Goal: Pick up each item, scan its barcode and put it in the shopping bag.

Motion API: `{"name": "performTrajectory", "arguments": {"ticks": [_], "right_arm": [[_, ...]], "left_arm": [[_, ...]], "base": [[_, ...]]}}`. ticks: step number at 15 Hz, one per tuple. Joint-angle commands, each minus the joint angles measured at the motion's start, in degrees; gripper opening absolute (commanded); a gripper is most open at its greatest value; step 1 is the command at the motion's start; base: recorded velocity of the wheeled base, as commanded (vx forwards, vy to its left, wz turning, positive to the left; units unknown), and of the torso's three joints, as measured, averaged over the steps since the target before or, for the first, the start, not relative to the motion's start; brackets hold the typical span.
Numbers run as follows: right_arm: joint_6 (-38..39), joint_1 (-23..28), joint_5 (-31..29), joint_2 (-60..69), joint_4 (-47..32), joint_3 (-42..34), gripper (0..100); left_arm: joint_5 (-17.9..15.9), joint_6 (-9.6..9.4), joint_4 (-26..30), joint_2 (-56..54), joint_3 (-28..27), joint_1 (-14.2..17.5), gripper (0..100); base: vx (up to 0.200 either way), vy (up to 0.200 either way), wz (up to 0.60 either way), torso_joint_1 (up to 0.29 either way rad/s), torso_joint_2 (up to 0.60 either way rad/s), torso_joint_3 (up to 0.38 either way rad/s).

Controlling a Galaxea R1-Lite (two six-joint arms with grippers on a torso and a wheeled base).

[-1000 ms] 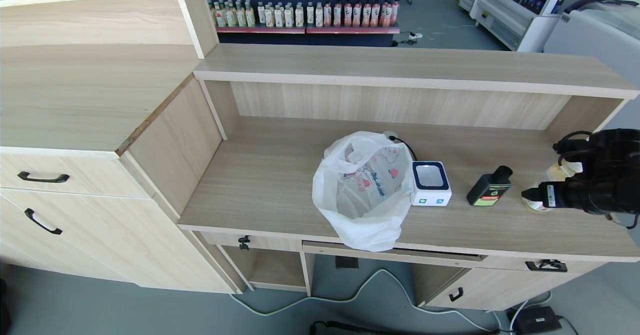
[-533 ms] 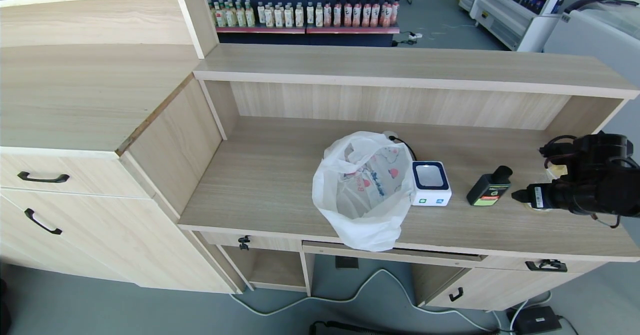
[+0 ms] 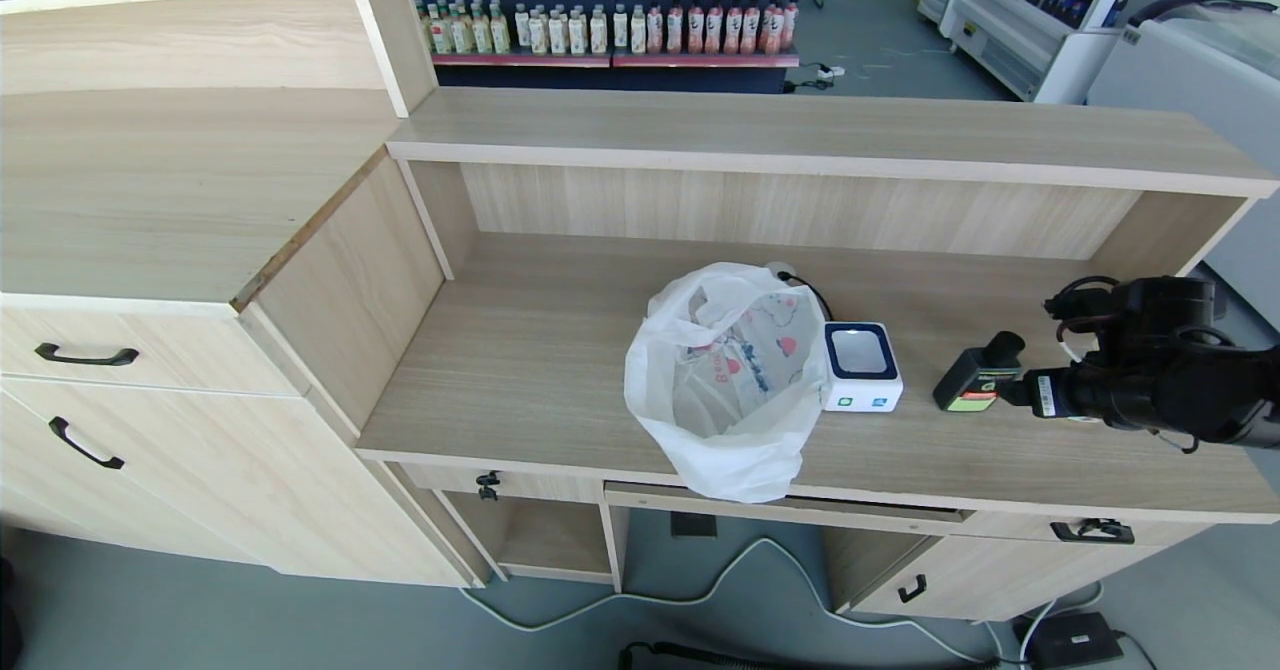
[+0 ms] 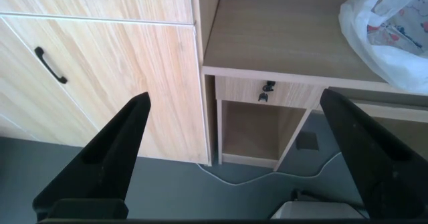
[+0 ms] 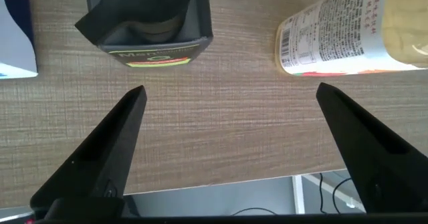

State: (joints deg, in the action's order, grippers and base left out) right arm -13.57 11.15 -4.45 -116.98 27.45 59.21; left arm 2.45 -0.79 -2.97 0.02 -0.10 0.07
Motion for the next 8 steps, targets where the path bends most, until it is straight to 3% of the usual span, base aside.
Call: {"name": "performTrajectory", "arguments": {"ticks": [1, 8], "right_arm": [[-0.1, -1.0, 0.0, -1.0, 1.4, 0.1, 100], [-3.0, -1.8, -1.3, -3.3, 4.7, 1.2, 100]], "left_arm": [[0.0, 0.00, 0.0, 0.0, 0.0, 0.0, 100], [0.0, 0.00, 0.0, 0.0, 0.0, 0.0, 100]], "base": [[0.000, 0.000, 0.00, 0.000, 0.00, 0.000], [0.000, 0.000, 0.00, 0.000, 0.00, 0.000]]}}
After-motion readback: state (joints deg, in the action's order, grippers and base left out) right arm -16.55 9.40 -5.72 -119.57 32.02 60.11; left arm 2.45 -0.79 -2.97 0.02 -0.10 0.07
